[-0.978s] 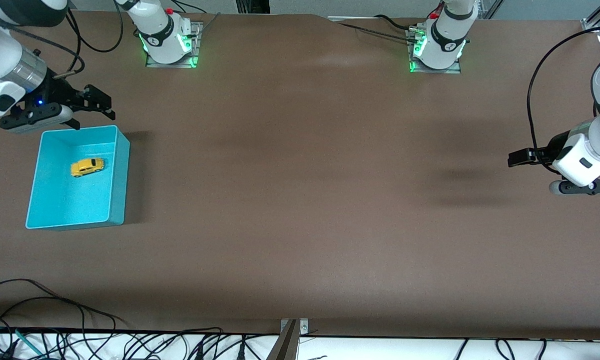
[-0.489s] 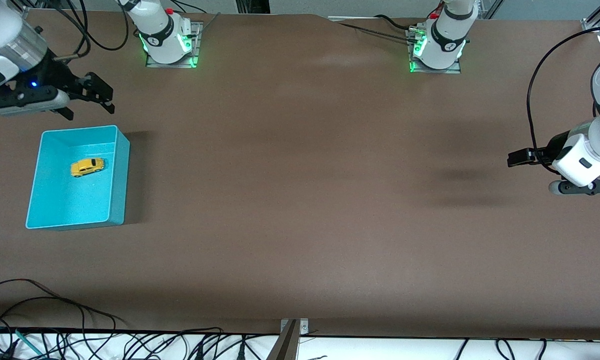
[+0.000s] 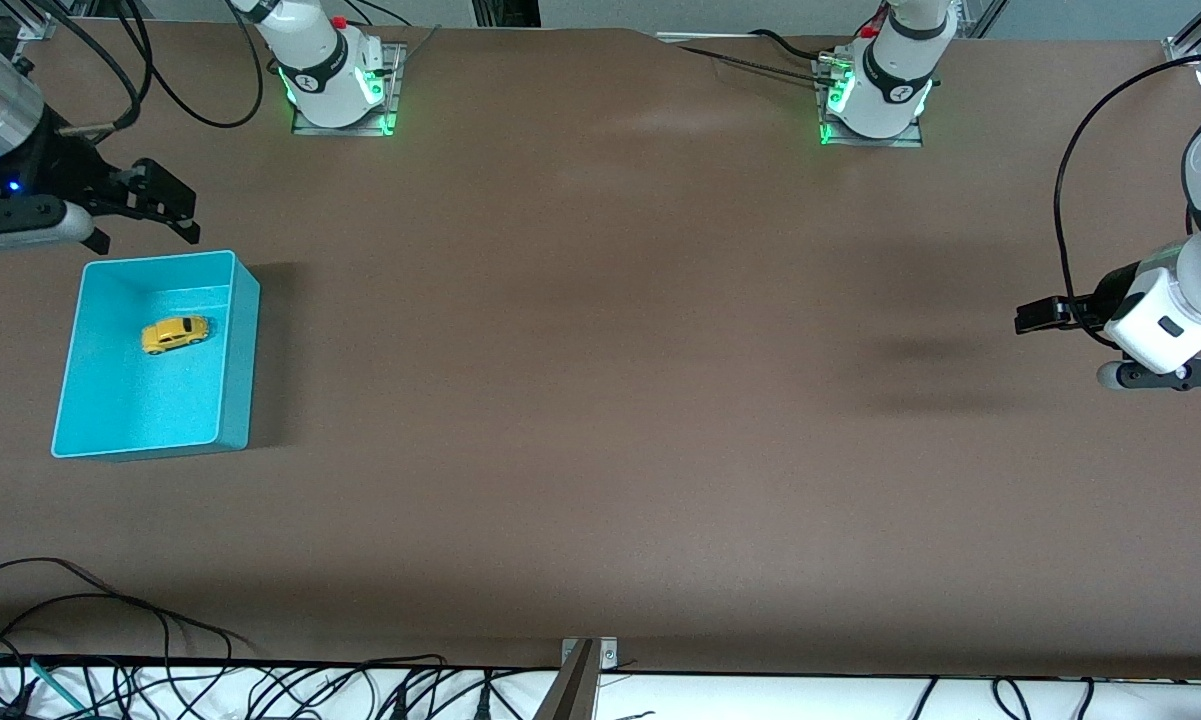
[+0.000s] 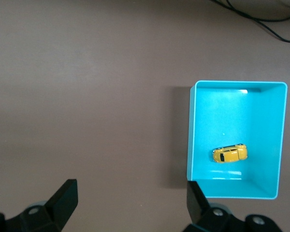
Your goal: Wind up and store yellow beetle car
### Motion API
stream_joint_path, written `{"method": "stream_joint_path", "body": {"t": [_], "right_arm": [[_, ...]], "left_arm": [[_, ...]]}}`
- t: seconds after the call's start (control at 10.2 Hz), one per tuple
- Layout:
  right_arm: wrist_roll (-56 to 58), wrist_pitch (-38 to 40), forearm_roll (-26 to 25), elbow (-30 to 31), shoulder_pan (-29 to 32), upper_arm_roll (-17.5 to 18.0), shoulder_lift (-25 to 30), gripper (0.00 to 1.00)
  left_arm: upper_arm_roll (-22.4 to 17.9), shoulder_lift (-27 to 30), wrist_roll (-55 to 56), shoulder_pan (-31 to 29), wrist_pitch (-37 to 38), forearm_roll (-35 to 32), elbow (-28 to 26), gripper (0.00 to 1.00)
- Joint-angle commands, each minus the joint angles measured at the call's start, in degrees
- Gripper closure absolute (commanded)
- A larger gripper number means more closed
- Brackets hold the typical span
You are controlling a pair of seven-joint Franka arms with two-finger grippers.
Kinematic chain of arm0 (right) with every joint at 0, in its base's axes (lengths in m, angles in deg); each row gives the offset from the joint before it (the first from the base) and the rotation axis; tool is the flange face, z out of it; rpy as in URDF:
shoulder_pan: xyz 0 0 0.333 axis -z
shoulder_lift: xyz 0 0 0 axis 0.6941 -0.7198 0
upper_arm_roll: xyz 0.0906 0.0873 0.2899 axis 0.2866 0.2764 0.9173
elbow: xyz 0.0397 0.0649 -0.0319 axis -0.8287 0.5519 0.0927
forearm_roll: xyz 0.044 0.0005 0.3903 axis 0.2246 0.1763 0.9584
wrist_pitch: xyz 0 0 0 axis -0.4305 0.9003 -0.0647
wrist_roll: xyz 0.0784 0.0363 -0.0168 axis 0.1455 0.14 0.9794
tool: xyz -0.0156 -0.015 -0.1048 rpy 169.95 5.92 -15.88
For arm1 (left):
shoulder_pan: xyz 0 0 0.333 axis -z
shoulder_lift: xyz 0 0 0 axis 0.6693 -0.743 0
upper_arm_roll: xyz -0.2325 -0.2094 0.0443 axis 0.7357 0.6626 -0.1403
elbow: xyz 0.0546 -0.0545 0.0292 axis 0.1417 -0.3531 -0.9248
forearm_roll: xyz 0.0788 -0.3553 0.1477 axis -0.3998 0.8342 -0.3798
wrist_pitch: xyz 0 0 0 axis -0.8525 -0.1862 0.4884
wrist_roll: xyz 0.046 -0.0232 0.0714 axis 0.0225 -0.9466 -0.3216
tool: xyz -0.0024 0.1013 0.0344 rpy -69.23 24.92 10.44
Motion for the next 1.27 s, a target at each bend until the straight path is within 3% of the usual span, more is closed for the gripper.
{"method": "stream_joint_path", "body": {"t": [0.0, 1.17], "right_arm": [[-3.3, 2.4, -1.2, -3.3, -3.7, -2.9, -1.0, 0.00], [-0.7, 2.3, -0.1, -3.2, -2.7, -5.1, -3.2, 0.00]], "left_arm": [[-0.1, -0.2, -1.6, -0.2, 0.9, 1.4, 0.7, 0.00], [-0.1, -0.2, -1.5, -0.2, 0.9, 1.4, 0.7, 0.00]]}}
